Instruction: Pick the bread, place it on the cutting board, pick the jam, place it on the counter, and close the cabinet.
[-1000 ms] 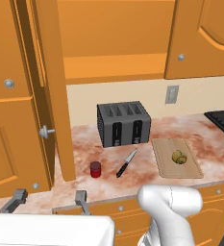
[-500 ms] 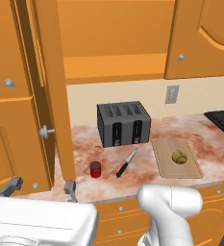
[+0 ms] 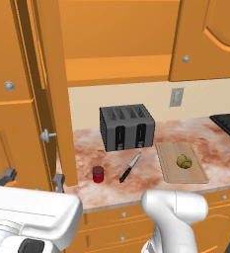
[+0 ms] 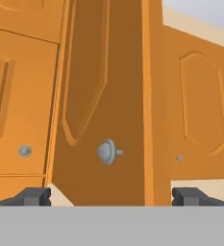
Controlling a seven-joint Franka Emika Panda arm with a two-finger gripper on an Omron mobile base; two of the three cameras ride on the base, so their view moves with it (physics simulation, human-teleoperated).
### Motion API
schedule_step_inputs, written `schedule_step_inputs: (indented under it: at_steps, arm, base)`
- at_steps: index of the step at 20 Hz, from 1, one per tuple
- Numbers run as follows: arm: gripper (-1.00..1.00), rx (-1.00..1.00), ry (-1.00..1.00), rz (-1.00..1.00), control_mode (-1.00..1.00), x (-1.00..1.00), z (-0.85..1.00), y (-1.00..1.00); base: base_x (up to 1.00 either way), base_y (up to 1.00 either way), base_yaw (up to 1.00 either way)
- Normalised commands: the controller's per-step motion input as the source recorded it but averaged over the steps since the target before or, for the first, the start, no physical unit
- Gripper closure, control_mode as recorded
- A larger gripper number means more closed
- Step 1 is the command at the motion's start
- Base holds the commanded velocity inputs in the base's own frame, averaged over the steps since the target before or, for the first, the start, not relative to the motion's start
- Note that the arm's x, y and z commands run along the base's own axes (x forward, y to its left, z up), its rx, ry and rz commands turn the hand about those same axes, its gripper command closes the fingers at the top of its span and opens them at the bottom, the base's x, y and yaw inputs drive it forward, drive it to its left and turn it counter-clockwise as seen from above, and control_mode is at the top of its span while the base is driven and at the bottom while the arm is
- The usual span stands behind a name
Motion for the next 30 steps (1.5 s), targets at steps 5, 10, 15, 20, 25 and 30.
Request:
schedule_step_inputs:
  at_steps: [5,10,15,20,25,30]
  arm:
    - [-1.00,0.00,0.00,-0.04,-1.00,0.28,-0.05,0.17]
    - [-1.00,0.00,0.00,-0.04,-1.00,0.28,-0.07,0.16]
    - [-1.00,0.00,0.00,-0.04,-1.00,0.30,-0.01,0.16]
    - [-1.00,0.00,0.00,-0.05,-1.00,0.26,0.00,0.11]
    - [-1.00,0.00,0.00,-0.06,-1.00,0.14,0.00,0.03]
    - [-1.00,0.00,0.00,-0.09,-1.00,0.07,0.00,0.00]
  base:
    - [0.00,0.00,0.00]
    - [0.00,0.00,0.00]
    - [0.00,0.00,0.00]
    - [0.00,0.00,0.00]
    - [0.00,0.00,0.00]
    - [0.00,0.00,0.00]
